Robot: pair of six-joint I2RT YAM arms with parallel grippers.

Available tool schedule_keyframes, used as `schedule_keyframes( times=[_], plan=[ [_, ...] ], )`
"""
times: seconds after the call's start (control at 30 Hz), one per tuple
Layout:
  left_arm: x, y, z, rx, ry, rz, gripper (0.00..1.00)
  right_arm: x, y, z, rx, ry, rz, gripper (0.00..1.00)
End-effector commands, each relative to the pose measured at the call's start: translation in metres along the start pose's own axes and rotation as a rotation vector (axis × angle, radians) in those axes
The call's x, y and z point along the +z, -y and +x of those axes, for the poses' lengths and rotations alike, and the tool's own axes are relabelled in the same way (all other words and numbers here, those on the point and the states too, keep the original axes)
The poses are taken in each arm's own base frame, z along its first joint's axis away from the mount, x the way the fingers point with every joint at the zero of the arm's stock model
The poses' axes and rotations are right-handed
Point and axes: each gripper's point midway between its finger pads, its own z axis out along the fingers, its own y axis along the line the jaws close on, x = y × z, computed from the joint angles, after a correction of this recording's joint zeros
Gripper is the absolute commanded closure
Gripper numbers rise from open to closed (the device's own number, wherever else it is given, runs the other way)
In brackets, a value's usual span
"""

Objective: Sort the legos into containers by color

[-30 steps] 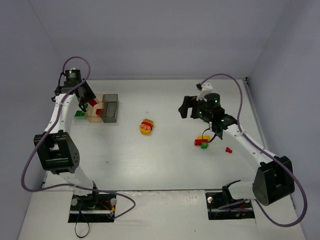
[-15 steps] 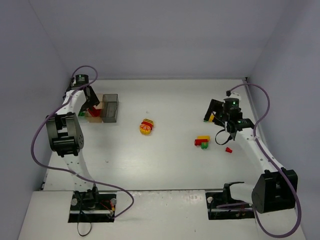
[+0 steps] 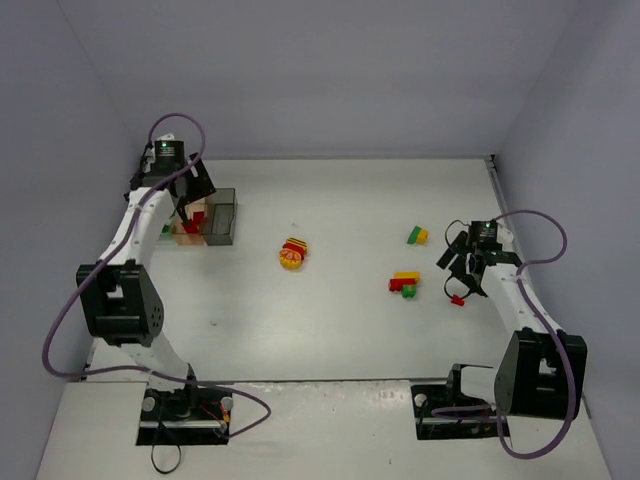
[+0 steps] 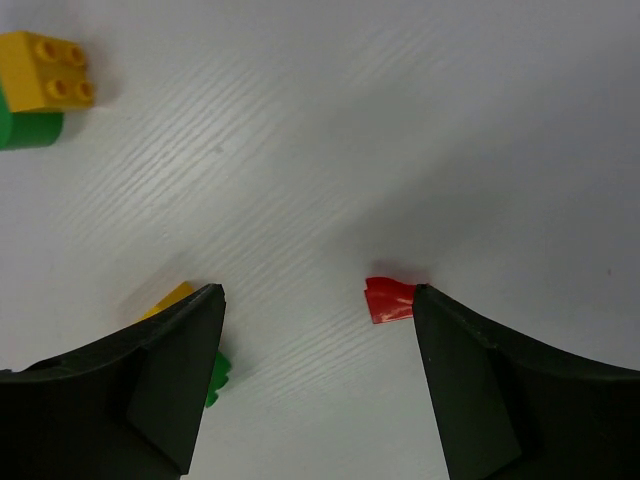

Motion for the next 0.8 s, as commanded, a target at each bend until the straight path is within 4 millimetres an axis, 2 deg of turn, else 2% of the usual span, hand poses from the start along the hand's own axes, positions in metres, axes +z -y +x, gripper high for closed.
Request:
schedule_keyframes(
  times=[0.0, 0.03, 0.07, 0.1, 0.17, 0.27, 0.4, 0.57, 0.77],
  plan=[
    [-0.063, 0.060, 0.001, 0.090, 0.091, 0.173, 0.22, 0.012, 0.024, 0.002, 0.069, -0.017, 0.093, 0.28],
    [-0.071, 0.069, 0.007, 0.106, 0.091, 0.204, 0.22, 0.013, 0.026, 0.003, 0.073, -0.023, 0.102, 0.29],
    [-0.074, 0.083, 0.029, 0.140, 0.055, 0.246, 0.22, 0.016, 0.029, 0.005, 0.077, -0.029, 0.113, 0.29],
    [-0.086, 0.090, 0.029, 0.147, 0.082, 0.280, 0.22, 0.019, 0.029, 0.007, 0.080, -0.040, 0.114, 0.29],
    [-0.098, 0.107, 0.055, 0.180, 0.047, 0.362, 0.22, 0.024, 0.031, 0.011, 0.090, -0.060, 0.122, 0.25],
    [-0.105, 0.112, 0.075, 0.221, 0.028, 0.383, 0.22, 0.030, 0.036, 0.016, 0.111, -0.077, 0.145, 0.24],
    [-0.106, 0.114, 0.085, 0.252, 0.026, 0.393, 0.22, 0.035, 0.045, 0.019, 0.164, -0.085, 0.162, 0.25],
    [-0.106, 0.112, 0.086, 0.264, 0.021, 0.393, 0.22, 0.039, 0.048, 0.028, 0.176, -0.111, 0.168, 0.27],
    [-0.106, 0.113, 0.088, 0.269, 0.016, 0.398, 0.22, 0.040, 0.050, 0.039, 0.183, -0.137, 0.163, 0.35]
  ],
)
